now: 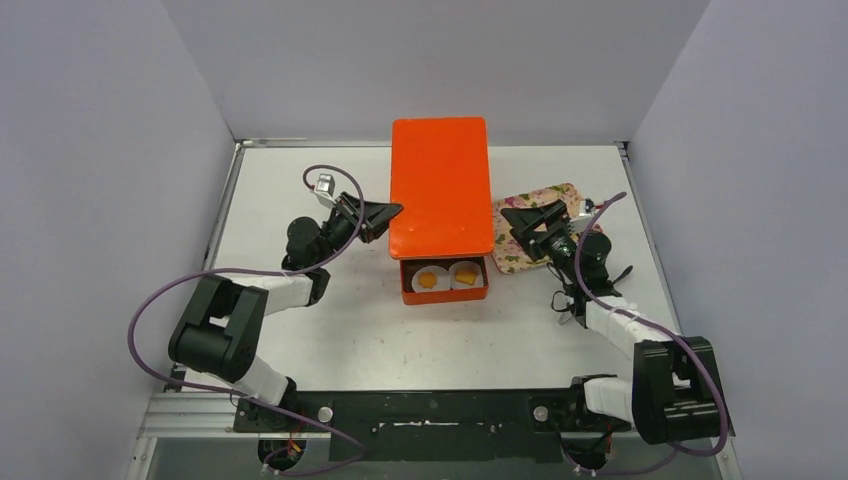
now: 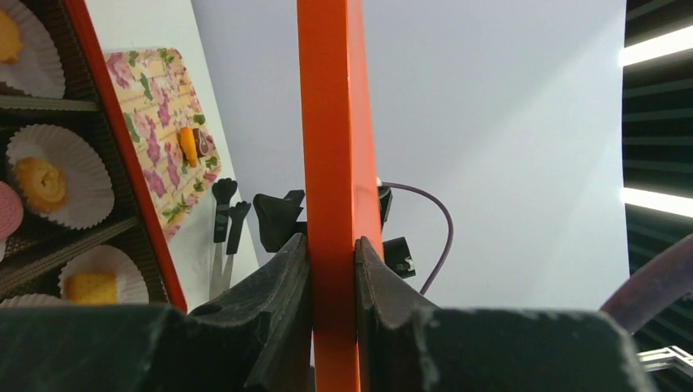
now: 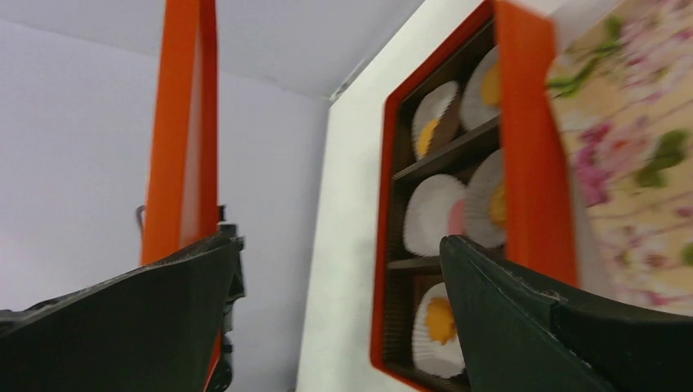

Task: Pack the cookies

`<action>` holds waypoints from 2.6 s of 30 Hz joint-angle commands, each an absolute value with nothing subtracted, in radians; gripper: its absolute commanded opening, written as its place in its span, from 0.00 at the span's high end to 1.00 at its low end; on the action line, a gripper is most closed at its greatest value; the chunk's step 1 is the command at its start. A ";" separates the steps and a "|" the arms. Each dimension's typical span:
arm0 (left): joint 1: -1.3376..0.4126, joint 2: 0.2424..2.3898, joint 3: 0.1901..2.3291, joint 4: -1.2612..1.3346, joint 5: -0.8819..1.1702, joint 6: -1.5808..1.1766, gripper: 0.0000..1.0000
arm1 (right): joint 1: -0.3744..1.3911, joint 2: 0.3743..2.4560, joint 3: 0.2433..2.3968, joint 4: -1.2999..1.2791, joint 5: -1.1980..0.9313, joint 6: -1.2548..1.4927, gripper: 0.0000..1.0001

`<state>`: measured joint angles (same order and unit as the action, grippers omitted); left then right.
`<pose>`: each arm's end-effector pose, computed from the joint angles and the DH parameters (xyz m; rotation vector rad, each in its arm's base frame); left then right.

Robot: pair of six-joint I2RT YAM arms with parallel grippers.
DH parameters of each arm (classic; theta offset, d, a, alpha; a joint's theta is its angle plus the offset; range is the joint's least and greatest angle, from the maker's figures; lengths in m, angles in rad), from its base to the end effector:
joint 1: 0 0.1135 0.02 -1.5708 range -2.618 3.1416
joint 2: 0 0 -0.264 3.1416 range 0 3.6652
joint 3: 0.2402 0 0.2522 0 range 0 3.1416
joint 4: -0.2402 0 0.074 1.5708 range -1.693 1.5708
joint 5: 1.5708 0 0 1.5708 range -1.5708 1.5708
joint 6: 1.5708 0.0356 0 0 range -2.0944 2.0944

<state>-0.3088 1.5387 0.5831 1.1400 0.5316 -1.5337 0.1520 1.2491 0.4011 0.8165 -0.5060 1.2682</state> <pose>0.2849 -0.1098 0.2311 -0.4982 1.6351 -1.8246 0.2432 0.0547 0.2166 0.5593 1.7304 1.4602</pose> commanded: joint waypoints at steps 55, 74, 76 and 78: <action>-0.525 1.612 0.729 0.551 0.136 -1.095 0.98 | 0.272 1.676 0.936 0.111 -0.443 0.661 0.00; -0.525 1.520 0.744 0.339 0.072 -1.005 0.62 | 0.386 1.667 0.981 0.038 -0.306 0.605 0.00; -0.524 1.505 0.741 0.315 0.054 -0.990 0.57 | 0.394 1.671 0.984 0.038 -0.304 0.603 0.00; -0.525 1.489 0.736 0.288 0.037 -0.977 0.52 | 0.402 1.675 0.988 0.038 -0.304 0.601 0.00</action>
<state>-0.5240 1.5608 0.7170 0.3374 0.0856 -1.0336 0.3851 1.6859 0.9428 0.0322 -0.3275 0.6254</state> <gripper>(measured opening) 0.440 0.999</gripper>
